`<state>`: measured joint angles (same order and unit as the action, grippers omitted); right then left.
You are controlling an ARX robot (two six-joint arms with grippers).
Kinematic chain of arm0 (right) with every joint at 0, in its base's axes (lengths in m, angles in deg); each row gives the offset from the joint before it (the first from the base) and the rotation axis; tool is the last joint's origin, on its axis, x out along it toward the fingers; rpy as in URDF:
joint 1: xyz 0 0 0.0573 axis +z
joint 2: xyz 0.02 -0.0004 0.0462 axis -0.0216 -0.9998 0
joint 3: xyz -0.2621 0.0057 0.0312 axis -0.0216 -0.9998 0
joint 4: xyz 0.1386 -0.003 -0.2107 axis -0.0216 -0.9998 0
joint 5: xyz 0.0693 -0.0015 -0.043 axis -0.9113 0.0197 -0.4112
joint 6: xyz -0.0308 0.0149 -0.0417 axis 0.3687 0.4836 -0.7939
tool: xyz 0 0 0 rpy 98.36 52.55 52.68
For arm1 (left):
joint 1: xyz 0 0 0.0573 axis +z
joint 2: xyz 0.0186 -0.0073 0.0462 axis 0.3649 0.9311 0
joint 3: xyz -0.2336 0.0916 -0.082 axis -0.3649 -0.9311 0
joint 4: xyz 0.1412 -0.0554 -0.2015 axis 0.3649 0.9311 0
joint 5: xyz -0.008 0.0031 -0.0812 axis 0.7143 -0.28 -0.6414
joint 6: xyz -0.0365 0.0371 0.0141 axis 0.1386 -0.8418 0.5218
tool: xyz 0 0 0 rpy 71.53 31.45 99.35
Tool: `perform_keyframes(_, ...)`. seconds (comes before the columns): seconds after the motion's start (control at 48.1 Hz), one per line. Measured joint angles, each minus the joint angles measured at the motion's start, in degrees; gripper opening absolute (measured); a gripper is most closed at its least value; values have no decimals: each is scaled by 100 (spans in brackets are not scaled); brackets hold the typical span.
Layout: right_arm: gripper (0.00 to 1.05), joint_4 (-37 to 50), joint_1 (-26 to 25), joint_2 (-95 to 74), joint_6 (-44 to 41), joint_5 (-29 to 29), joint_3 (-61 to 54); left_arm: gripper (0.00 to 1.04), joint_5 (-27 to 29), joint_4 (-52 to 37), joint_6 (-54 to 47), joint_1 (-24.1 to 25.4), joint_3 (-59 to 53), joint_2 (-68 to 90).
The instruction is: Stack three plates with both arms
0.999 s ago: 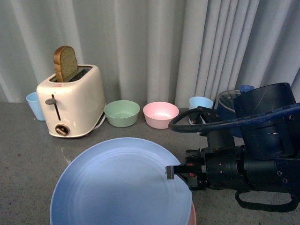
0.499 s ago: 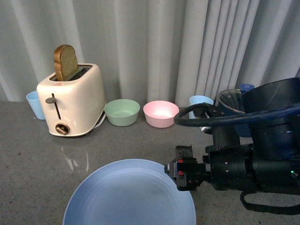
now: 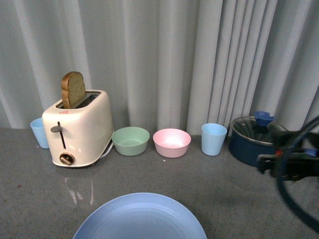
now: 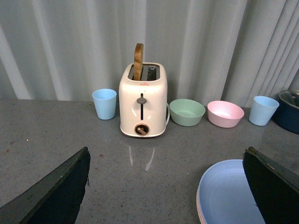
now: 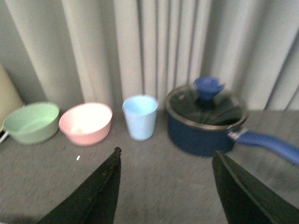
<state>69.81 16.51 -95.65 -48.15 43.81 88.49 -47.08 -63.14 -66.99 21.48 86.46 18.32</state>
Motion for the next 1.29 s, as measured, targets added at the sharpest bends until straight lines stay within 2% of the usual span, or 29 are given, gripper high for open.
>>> perform_keyframes(0.083, 39, 131, -278, 732, -160, -164, -540, 98, -9, 0, -2, 0, 0, -9)
perform_keyframes(0.229, 3, -188, -575, 1683, -258, -560, -1322, 98, -2, 0, 0, 0, 0, -9)
perform_keyframes(0.375, 3, -634, -796, 2509, -278, -717, -1703, 98, -7, 0, 0, 0, 0, -9)
perform_keyframes(0.458, 3, -1292, -890, 3154, -278, -793, -1775, 98, -7, 0, 0, 0, 0, -9)
perform_keyframes(0.666, 3, -1932, -1045, 4194, -278, -992, -2057, 98, -7, 0, 0, 0, 2, -9)
perform_keyframes(0.749, 3, -2188, -1318, 4524, -278, -1360, -2153, 98, -9, 0, -2, 0, 2, -9)
perform_keyframes(0.812, 3, -2494, -1488, 4940, -275, -1397, -2245, 98, -4, 0, 0, 0, 0, -9)
perform_keyframes(1.29, 3, -4328, -1512, 7066, -278, -1432, -2450, 98, -7, 0, 0, 0, 2, -9)
